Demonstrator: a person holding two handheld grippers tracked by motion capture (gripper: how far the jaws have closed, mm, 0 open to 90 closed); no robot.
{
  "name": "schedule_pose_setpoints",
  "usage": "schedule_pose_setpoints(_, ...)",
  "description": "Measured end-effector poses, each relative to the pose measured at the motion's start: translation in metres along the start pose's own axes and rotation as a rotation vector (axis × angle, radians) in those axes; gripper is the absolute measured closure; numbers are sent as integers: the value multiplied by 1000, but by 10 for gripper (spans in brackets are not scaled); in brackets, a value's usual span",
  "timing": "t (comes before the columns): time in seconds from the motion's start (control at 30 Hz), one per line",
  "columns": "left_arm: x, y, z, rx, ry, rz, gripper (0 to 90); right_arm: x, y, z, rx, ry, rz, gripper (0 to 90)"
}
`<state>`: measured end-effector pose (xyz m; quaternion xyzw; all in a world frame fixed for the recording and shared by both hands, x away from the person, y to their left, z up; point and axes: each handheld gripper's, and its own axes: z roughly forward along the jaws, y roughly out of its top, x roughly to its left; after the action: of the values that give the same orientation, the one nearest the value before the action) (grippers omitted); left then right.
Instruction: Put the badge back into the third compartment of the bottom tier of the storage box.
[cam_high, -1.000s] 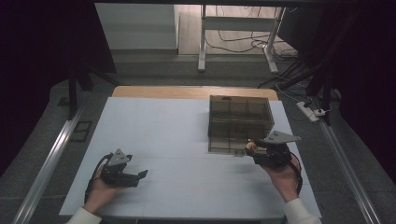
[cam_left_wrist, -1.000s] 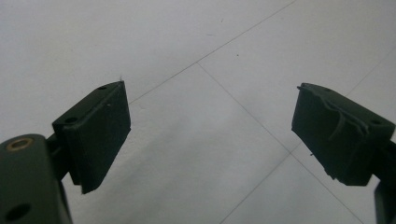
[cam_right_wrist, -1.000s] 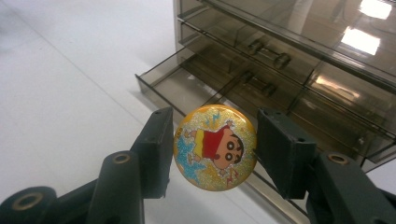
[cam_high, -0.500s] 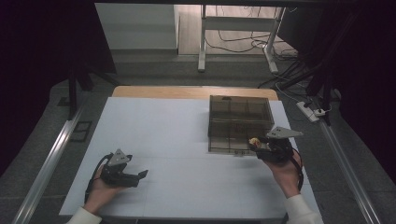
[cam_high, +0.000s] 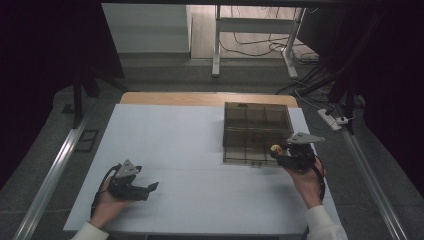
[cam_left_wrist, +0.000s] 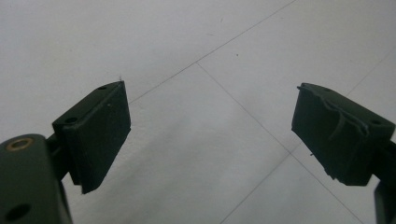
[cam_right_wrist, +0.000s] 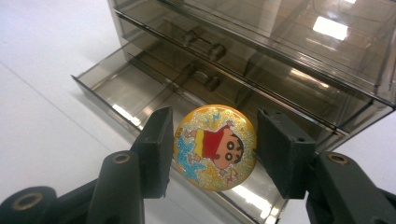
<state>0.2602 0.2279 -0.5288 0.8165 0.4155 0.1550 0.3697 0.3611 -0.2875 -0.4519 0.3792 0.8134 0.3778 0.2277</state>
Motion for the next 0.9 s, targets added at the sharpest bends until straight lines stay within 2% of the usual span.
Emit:
schedule_pose_setpoints(0.3,0,0,0,2,1,1,121,-13,0,8,14,-32,19,470)
schedule_pose_setpoints(0.5,0,0,0,1,2,0,121,-23,0,18,21,-37,37,470)
schedule_pose_setpoints(0.67,0,-1,0,3,2,1,121,-26,-2,26,55,-42,42,470)
schedule_pose_setpoints(0.9,0,-1,0,3,3,5,121,-29,-5,28,69,-40,49,470)
